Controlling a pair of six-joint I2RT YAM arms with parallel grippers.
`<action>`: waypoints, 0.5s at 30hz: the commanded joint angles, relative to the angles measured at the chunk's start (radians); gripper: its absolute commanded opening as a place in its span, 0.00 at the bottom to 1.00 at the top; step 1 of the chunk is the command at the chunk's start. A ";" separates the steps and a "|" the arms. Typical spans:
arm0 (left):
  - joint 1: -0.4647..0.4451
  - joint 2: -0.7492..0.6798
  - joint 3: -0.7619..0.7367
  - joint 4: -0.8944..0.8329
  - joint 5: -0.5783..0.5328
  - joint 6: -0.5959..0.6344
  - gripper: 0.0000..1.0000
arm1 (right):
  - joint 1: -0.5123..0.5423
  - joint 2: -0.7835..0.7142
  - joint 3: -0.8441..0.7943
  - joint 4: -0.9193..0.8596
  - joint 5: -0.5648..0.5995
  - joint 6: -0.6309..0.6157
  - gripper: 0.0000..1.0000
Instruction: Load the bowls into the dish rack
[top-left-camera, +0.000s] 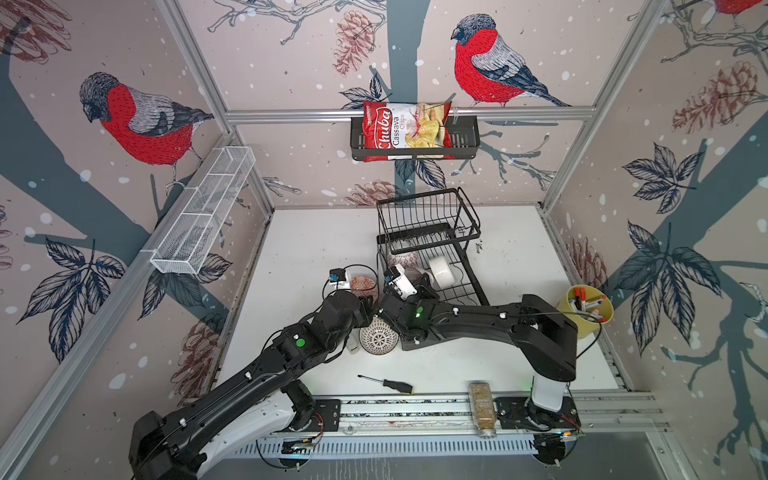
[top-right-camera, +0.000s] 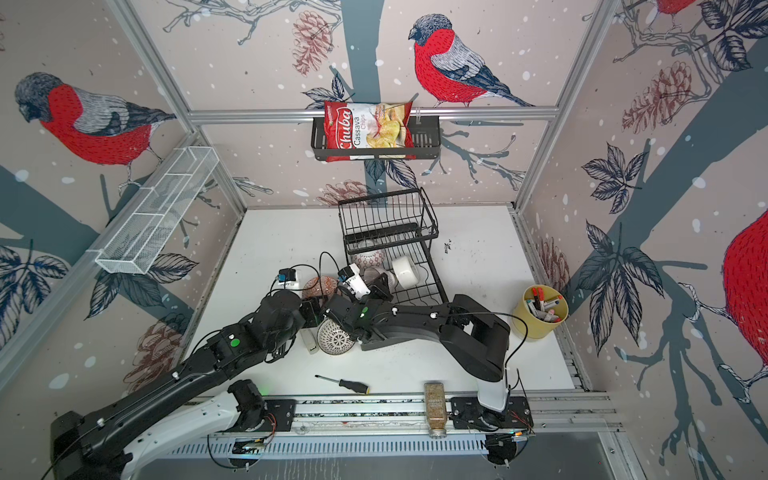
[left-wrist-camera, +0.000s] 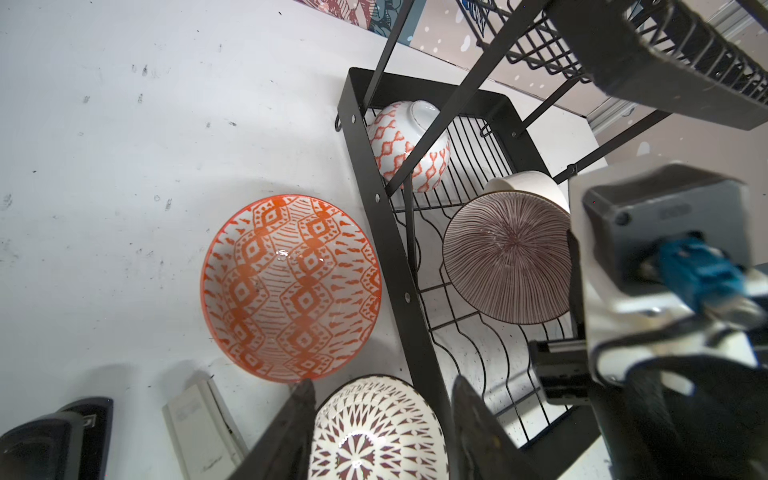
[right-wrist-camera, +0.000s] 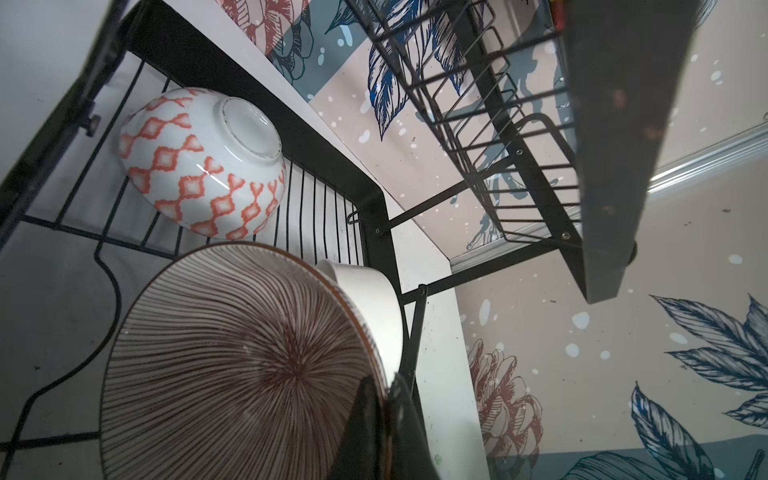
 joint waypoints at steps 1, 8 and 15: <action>0.003 -0.009 -0.003 0.021 0.012 -0.003 0.53 | -0.006 0.014 0.013 0.050 0.068 -0.043 0.00; 0.007 -0.023 -0.009 0.018 0.013 -0.004 0.53 | -0.034 0.039 0.017 0.096 0.073 -0.095 0.00; 0.010 -0.021 -0.013 0.021 0.019 -0.004 0.53 | -0.057 0.064 0.032 0.099 0.094 -0.116 0.00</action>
